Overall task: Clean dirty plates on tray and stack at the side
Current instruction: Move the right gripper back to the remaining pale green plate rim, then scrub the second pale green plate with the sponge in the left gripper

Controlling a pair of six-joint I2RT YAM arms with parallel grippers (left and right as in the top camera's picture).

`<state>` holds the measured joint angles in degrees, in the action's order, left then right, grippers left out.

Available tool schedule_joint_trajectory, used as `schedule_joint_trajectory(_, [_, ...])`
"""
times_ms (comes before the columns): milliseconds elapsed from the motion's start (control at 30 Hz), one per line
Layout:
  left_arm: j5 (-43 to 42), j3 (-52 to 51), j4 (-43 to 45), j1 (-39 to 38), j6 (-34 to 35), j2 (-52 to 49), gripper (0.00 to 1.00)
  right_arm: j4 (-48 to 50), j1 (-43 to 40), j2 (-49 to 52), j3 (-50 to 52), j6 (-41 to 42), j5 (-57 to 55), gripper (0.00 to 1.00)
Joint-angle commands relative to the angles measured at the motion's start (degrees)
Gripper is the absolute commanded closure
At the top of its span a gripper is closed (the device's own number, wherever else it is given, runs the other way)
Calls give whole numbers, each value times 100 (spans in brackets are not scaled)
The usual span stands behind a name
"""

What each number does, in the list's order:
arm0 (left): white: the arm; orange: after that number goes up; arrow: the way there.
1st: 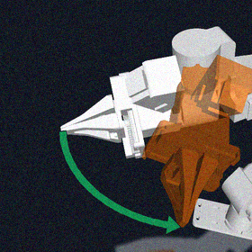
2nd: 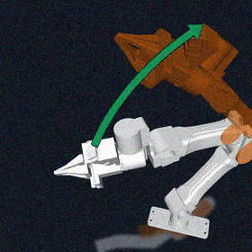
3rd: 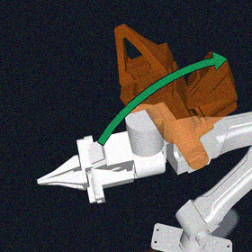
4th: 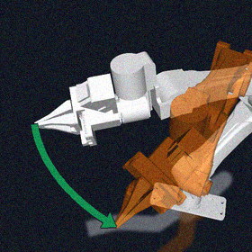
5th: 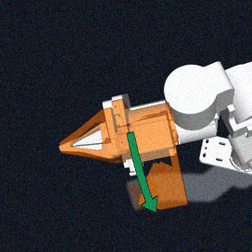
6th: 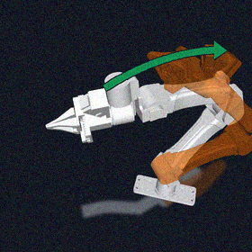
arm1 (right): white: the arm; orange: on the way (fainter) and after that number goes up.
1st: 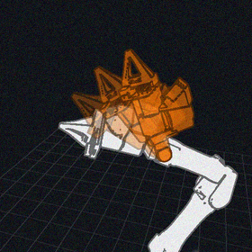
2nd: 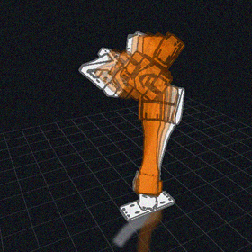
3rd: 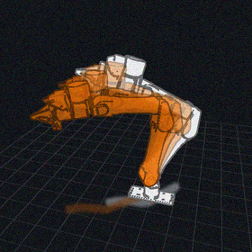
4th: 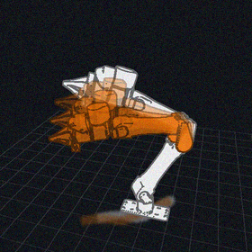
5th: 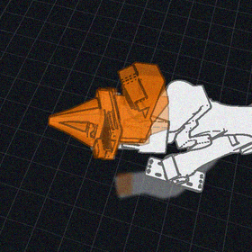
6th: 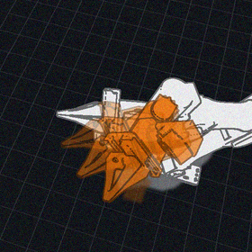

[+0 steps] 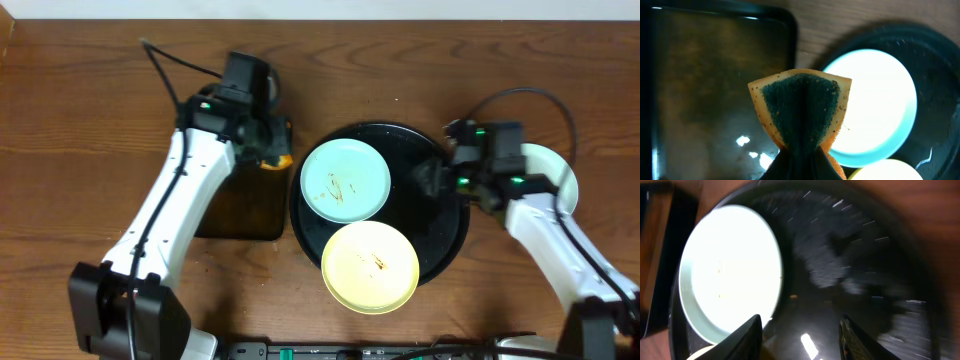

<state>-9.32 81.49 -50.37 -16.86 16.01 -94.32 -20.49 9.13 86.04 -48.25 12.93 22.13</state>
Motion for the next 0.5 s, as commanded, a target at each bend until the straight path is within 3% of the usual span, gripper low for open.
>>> schedule_joint_trajectory(0, [-70, -44, 11, -289, -136, -243, 92, 149, 407, 385, -70, 363, -157, 57])
schedule_joint_trajectory(267, [-74, -46, 214, -1069, -133, -942, 92, 616, 870, 1167, -70, 1152, -435, 64])
schedule_joint_trajectory(400, [-76, -44, 531, -1414, -133, -1250, 87, 695, 999, 1381, -70, 1480, -708, 73])
schedule_joint_trajectory(467, [-76, -44, 695, -1563, -133, -1388, 87, 675, 1010, 1453, -70, 1692, -844, 83])
